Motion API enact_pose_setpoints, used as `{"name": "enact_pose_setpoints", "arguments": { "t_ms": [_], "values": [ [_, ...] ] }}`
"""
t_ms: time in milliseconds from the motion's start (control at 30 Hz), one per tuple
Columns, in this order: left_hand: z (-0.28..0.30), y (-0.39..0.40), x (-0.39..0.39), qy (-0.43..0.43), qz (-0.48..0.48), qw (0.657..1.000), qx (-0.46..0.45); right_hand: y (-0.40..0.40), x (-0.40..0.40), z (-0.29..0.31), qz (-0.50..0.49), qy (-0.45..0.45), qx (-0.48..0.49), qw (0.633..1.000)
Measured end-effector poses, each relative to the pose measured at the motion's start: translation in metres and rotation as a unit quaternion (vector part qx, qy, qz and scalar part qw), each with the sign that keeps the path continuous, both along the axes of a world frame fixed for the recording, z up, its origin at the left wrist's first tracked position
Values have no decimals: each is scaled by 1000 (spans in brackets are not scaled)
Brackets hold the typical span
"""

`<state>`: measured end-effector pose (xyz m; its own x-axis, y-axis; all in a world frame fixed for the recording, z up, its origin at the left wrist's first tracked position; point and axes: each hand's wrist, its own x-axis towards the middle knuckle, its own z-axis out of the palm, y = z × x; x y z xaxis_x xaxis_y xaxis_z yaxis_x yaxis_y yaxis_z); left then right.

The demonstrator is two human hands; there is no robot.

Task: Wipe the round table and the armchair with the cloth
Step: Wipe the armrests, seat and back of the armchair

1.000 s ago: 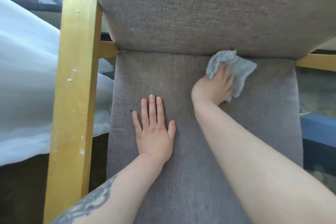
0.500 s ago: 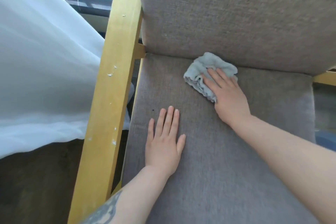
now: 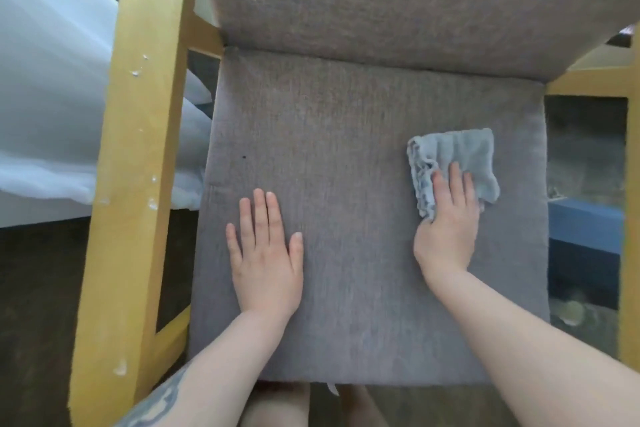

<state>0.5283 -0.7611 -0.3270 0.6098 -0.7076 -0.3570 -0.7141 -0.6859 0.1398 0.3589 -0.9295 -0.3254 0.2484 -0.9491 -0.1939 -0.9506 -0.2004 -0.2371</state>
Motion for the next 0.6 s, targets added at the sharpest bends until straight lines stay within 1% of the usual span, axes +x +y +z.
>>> {"name": "enact_pose_setpoints", "arguments": {
  "t_ms": [33,67,100,133,167,200,233,267,300,333,367,400,433,467,500,533,567,600],
  "values": [
    [0,0,-5,-4,13,1000,1,20,12,2,-47,-7,3,999],
    [0,0,-10,-7,27,1000,2,43,23,2,8,-27,13,1000],
    [1,-1,-14,-10,30,999,3,67,24,2,152,-50,33,987],
    [1,-1,-19,-11,14,1000,5,81,12,0,307,-57,37,949],
    [2,2,-24,-9,-22,1000,7,77,-8,-2,417,-55,28,907],
    [1,7,-28,-5,-64,998,6,64,-34,-4,443,-44,16,895],
    [1,13,-33,-1,-96,995,3,55,-59,-6,367,-34,13,930],
    [1,18,-38,-1,-107,994,-1,54,-79,-1,214,-33,11,976],
    [1,21,-43,-1,-100,995,-2,65,-89,5,40,-29,0,999],
    [1,22,-49,-3,-82,997,0,86,-89,8,-78,-12,-12,997],
    [1,22,-58,-4,-61,998,2,110,-81,15,-95,2,-26,995],
    [1,21,-67,-3,-45,999,1,134,-75,19,-19,-13,-15,1000],
    [2,20,-75,-1,-41,999,0,154,-76,22,130,-41,14,991],
    [2,20,-82,2,-50,999,0,162,-88,24,277,-56,27,959],
    [2,22,-87,4,-72,997,-1,152,-109,25,380,-57,29,923],
    [4,26,-90,7,-98,995,-2,136,-134,24,408,-39,27,912],
    [6,31,-91,11,-124,992,1,124,-158,22,348,-22,28,937],
    [9,36,-91,16,-142,990,8,119,-177,22,208,-8,39,977]
  ]
}}
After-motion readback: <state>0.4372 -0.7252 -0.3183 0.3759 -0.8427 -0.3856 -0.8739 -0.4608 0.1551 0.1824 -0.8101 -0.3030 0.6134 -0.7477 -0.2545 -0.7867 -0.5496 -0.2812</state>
